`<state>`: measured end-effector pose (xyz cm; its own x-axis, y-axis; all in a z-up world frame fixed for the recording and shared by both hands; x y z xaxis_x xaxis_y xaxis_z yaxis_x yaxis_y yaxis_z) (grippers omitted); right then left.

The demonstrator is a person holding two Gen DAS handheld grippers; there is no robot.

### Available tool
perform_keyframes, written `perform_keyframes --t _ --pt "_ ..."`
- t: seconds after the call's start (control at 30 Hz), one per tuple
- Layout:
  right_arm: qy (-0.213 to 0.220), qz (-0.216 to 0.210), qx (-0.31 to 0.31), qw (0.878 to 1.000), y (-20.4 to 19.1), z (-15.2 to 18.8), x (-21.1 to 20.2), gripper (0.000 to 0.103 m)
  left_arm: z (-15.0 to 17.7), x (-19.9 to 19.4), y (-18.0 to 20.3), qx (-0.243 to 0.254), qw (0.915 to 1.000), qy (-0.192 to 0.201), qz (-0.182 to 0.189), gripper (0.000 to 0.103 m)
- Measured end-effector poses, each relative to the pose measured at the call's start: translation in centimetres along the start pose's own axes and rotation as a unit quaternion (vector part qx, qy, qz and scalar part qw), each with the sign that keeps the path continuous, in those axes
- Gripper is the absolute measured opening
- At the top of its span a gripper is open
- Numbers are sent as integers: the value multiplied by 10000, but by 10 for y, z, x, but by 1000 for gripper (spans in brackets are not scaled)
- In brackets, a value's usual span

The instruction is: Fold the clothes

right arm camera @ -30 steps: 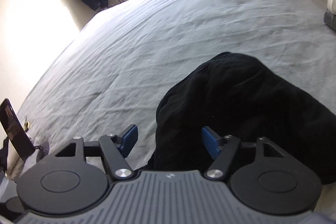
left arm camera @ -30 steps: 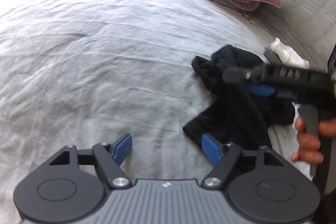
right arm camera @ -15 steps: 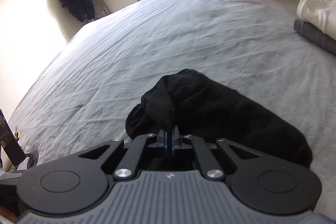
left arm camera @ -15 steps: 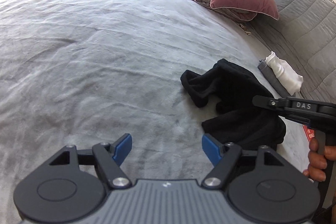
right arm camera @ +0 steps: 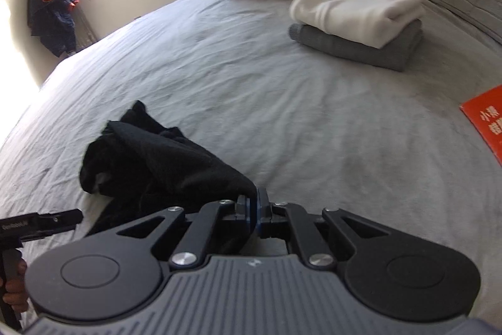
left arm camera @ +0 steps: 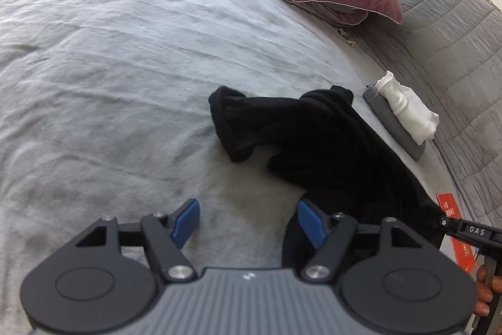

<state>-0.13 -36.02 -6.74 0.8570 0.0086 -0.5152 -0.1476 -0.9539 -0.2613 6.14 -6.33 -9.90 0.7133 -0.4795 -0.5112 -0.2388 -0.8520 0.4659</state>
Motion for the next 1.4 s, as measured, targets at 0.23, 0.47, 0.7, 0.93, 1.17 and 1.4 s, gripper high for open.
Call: perform_keyframes --t 0.23,0.47,0.7,0.93,1.17,1.4 --pt "-591 186 -216 9978 26 24 3 8 9 13 20 177 9996 31 215 59" --pt "97 -184 -46 9998 3 -4 -3 64 18 23 32 106 9983 -108 556 42" --pt "238 -716 -389 9964 -53 -8 21 64 21 25 32 173 9987 -184 446 5" --pt "439 -971 -1172 9874 -115 -4 44 61 1 1 14 95 9998 162 20 4" --pt "406 -892 -1287 9868 -139 2 60 9 -18 -28 -29 58 9967 430 -693 4" --pt "907 -1109 -1224 9821 -167 -16 44 8 -46 -71 -87 -44 9829 959 -1574 4"
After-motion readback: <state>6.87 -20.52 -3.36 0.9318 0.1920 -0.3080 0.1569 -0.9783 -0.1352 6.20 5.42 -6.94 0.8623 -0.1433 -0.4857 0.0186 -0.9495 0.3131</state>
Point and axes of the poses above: each gripper's, at about its wrist camera, not at the fingertips, and x roughly the way its jaws point, y to its right, z to its underside, the point moved 7 cm from there along x, roughly the way its jaws point, and after that the axes turned 15 degrees about y, right-handed, at the moved point
